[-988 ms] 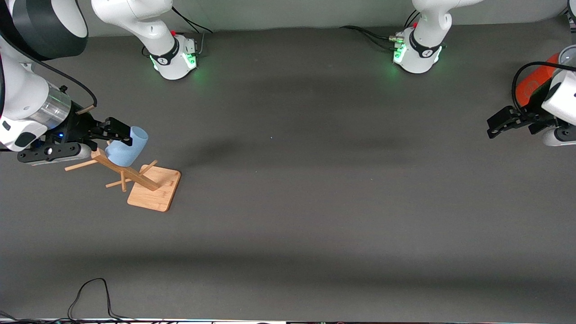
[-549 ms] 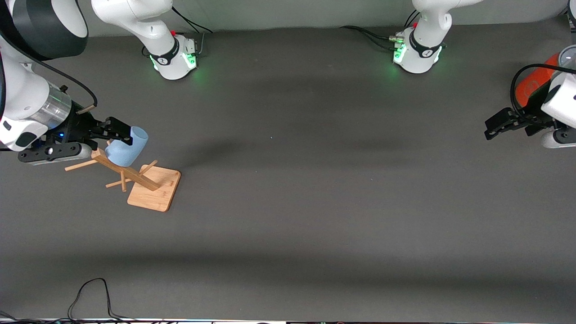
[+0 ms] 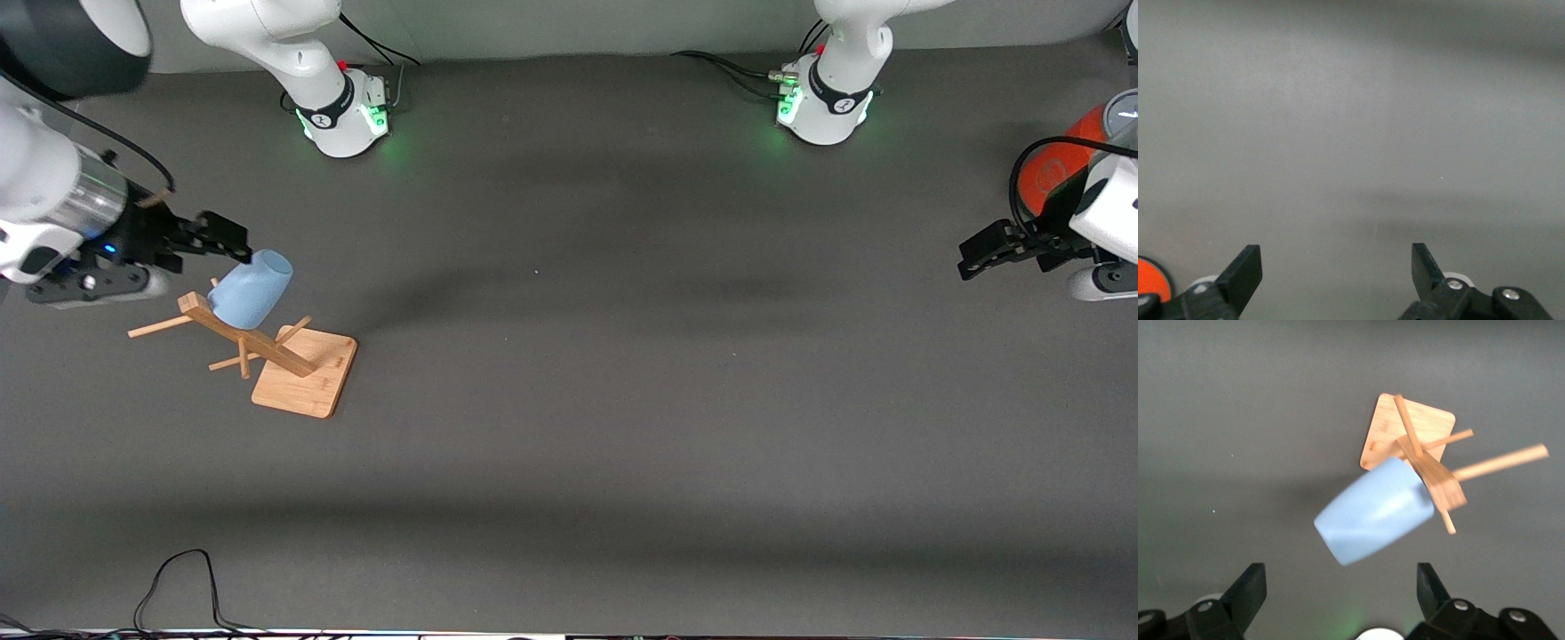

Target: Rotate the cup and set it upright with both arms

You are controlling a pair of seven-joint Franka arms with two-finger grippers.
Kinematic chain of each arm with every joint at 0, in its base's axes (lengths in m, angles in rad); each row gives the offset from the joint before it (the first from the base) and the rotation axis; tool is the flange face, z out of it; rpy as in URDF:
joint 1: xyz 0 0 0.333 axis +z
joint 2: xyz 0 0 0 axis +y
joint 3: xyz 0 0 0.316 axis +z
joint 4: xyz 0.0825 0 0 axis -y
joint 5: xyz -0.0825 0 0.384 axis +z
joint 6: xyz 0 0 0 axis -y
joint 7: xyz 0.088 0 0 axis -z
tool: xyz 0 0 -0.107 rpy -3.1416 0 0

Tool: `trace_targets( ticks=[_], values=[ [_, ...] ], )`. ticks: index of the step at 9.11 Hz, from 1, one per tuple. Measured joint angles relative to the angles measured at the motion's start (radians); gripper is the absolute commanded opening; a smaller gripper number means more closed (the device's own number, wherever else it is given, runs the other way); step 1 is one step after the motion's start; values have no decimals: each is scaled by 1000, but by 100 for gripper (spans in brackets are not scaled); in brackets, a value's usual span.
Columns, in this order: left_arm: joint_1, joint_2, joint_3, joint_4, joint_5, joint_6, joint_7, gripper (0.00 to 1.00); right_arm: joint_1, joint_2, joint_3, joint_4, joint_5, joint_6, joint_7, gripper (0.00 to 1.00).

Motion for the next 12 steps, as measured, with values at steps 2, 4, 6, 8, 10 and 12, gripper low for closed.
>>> trace_targets(
  ticks=[2,4,6,8,10,12],
  values=[
    [0,0,1,-4,1,-4,0,100,0,-30,-3,7,34,-80,149,100],
    [1,0,0,-12,1,-4,10,100,0,-43,-15,6,141,-147,435,100],
    [1,0,1,-12,2,-3,30,100,-1,-32,-24,-2,172,-173,626,100],
    [1,-1,1,-12,2,-1,40,100,-3,-1,-44,-10,173,-186,696,100],
    [1,-1,1,-12,2,0,50,100,-7,58,-65,-15,194,-184,723,100],
    [1,-2,1,-12,2,0,55,100,-14,122,-79,-16,249,-152,765,100]
  ],
)
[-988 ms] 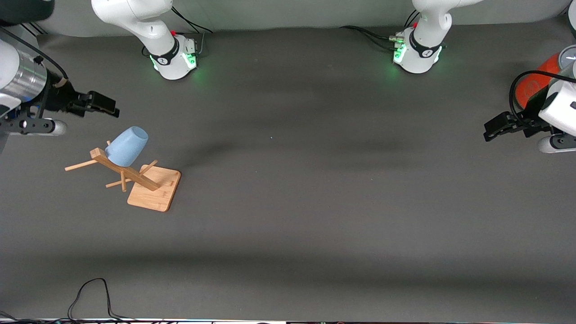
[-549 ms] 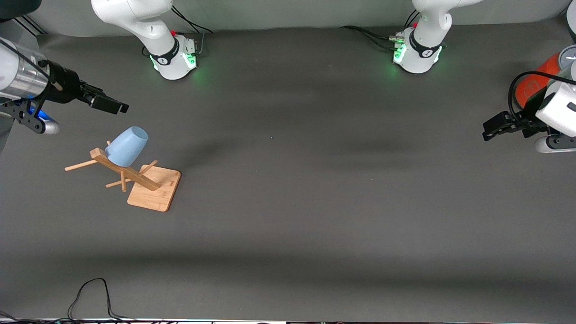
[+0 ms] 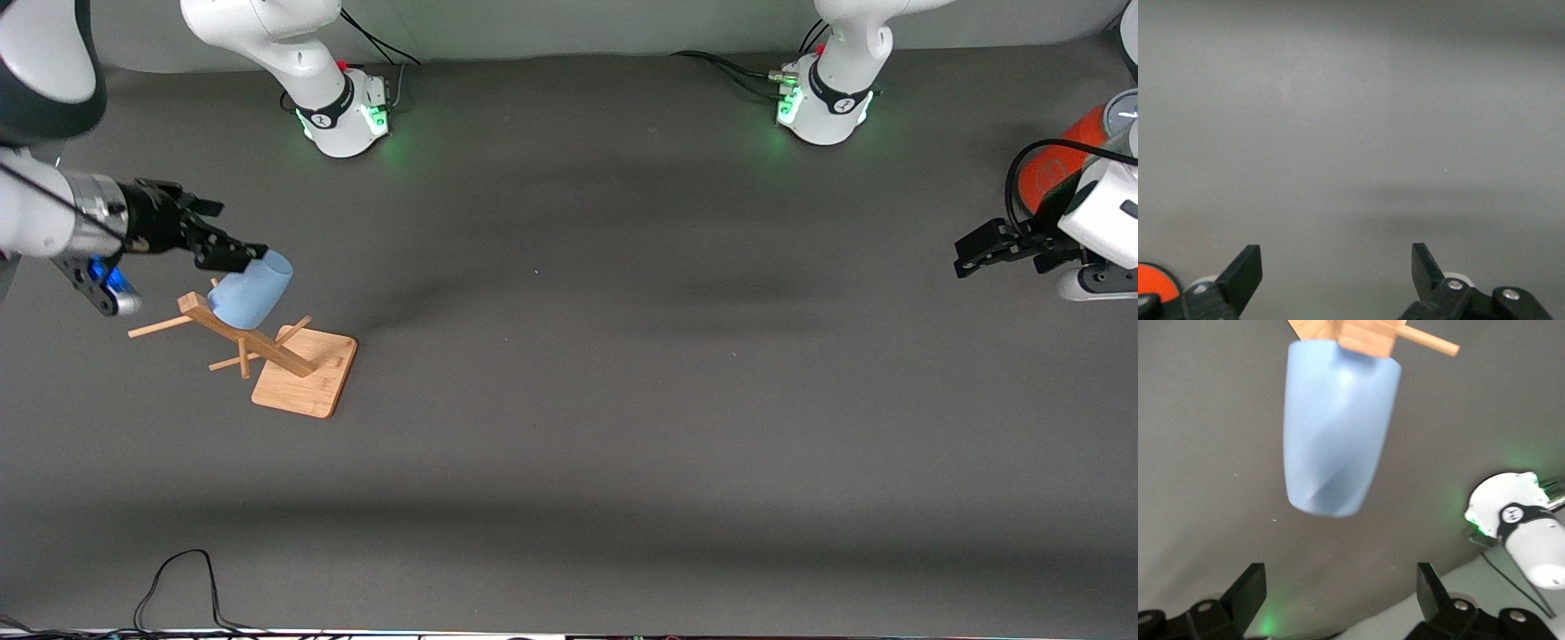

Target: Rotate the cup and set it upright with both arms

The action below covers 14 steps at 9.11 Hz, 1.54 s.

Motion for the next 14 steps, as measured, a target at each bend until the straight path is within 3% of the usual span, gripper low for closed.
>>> trace_targets(
  ticks=[10,12,14],
  values=[
    [-1,-1,-5,0,0,-1,4,100,-57,154,-11,-19,64,72,4,100],
    [-1,-1,-5,0,0,-2,4,100,-56,156,-11,-22,65,74,4,90],
    [-1,-1,-6,0,0,-2,4,100,-56,155,-11,-22,66,74,4,62]
  ],
)
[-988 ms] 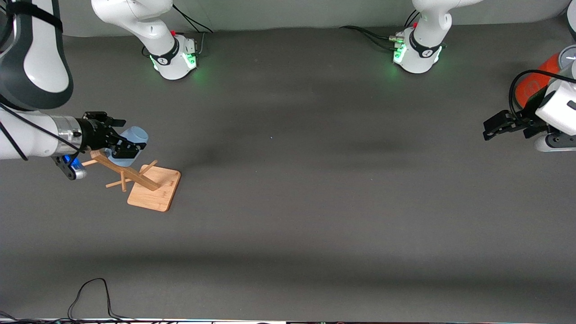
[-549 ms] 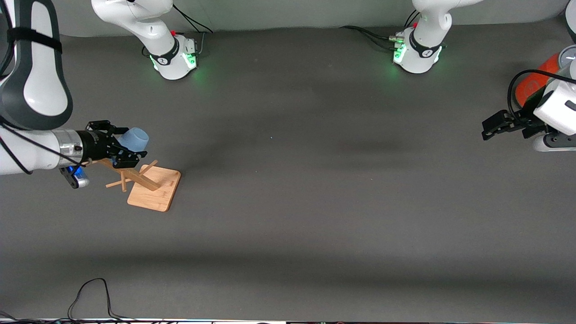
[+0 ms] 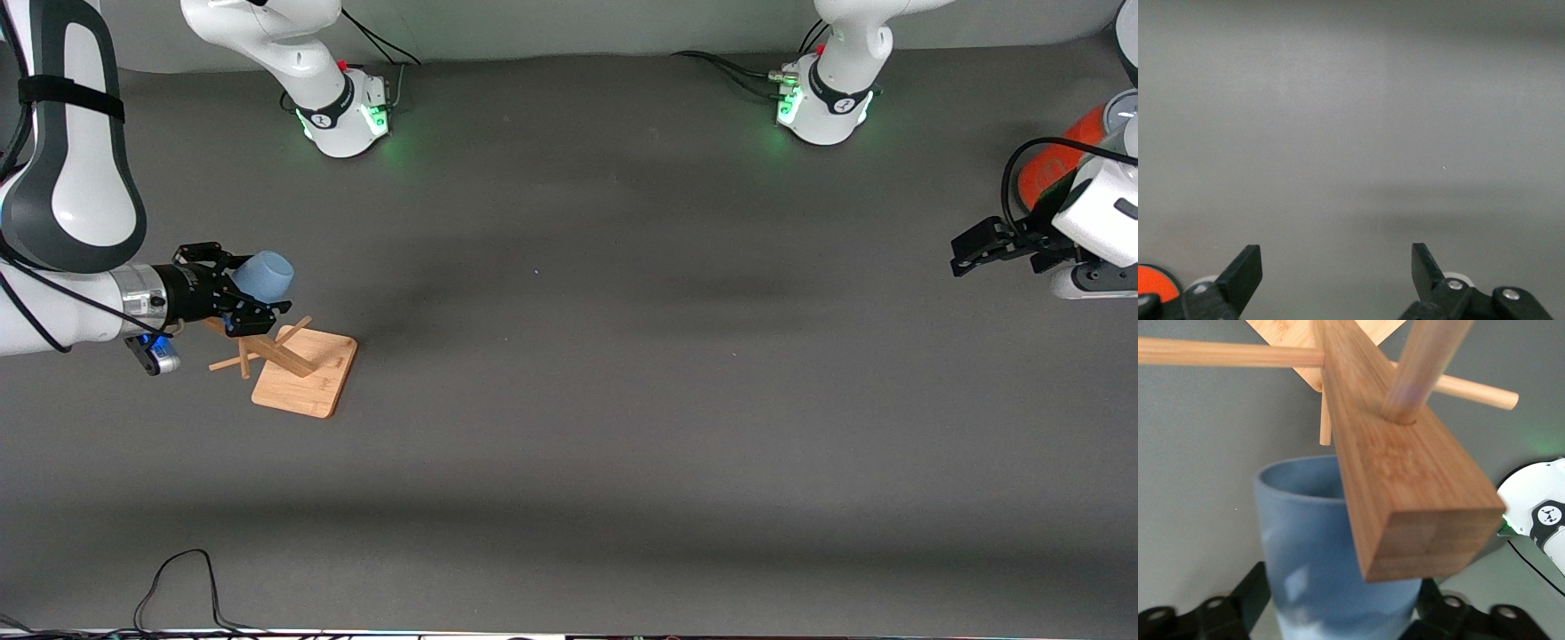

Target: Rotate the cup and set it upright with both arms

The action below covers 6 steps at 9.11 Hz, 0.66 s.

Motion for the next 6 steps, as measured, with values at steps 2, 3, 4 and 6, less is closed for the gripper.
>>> trace_targets(
  ticks=[2,3,4,6],
  values=[
    [0,-2,0,0,0,-1,0,100,1,-3,0,0,1,-1,-8,47],
    [0,-2,0,0,0,-1,0,100,1,-4,0,2,1,-9,-22,45],
    [-1,-3,-1,0,0,-1,0,100,1,-8,0,7,3,-17,-28,45],
    [-6,-4,-3,0,0,-1,0,100,1,-30,-2,9,45,-52,-29,45]
  ],
)
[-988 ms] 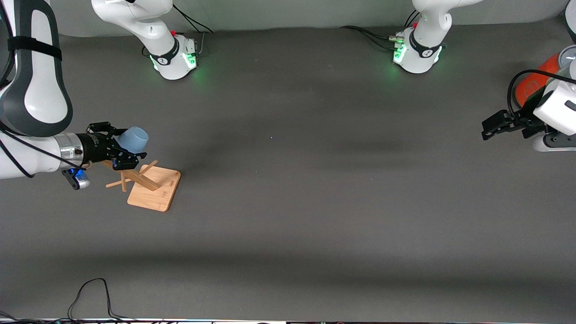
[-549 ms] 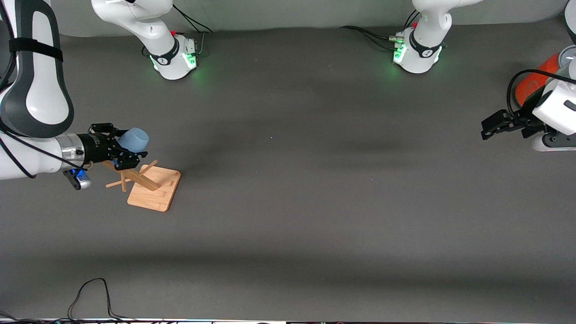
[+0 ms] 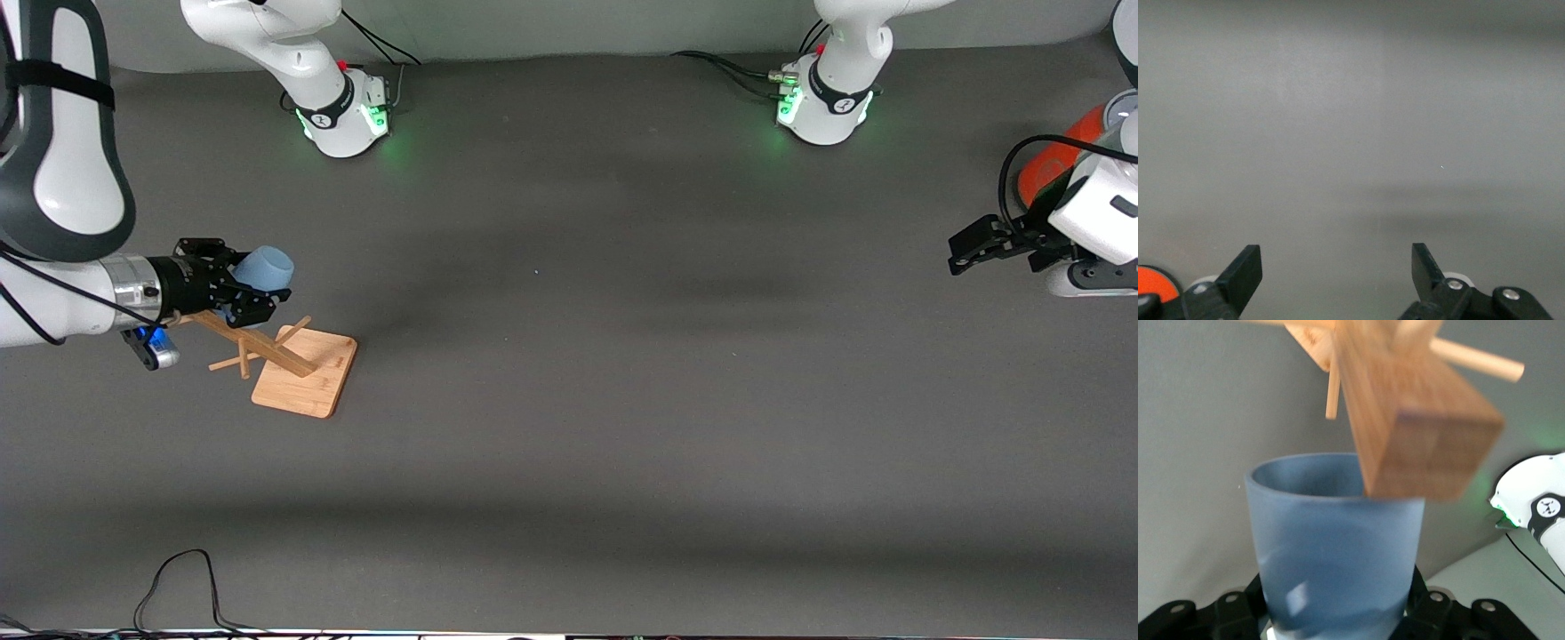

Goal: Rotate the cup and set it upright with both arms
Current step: 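Lift the blue cup off the peg and carry it toward the table middle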

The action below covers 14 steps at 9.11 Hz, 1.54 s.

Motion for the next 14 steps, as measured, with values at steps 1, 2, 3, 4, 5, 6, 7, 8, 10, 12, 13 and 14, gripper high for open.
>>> trace_targets(
  ticks=[1,2,3,4,5,6,7,8,10,12,13,14],
  values=[
    [0,-1,-1,0,0,-2,0,100,0,-9,-1,5,17,-18,0,45],
    [0,-2,-1,0,0,-4,0,100,0,-17,-2,14,42,-35,0,45],
    [0,-3,-1,0,0,-5,0,100,1,-25,-2,20,72,-41,0,45],
    [0,-3,0,0,0,-6,0,100,3,-30,-2,27,104,-44,2,45],
    [0,-3,1,0,0,-6,0,100,6,-33,-1,36,144,-46,17,45],
    [1,-3,3,0,0,-6,0,100,12,-33,3,51,180,-47,44,45],
    [1,-3,5,0,0,-7,0,100,27,-34,6,69,219,-47,71,45],
    [3,-3,7,0,0,-7,0,100,50,-34,7,85,258,-44,98,45],
    [21,-2,12,-1,0,-6,1,100,110,-34,9,113,299,-9,156,45],
    [52,-2,14,-1,-2,-1,2,100,199,-25,11,139,313,96,230,45],
    [65,-1,16,-1,-3,1,3,100,255,-4,13,156,313,169,262,45],
    [73,0,16,-1,-4,2,3,100,313,37,15,184,314,240,281,45]
  ],
)
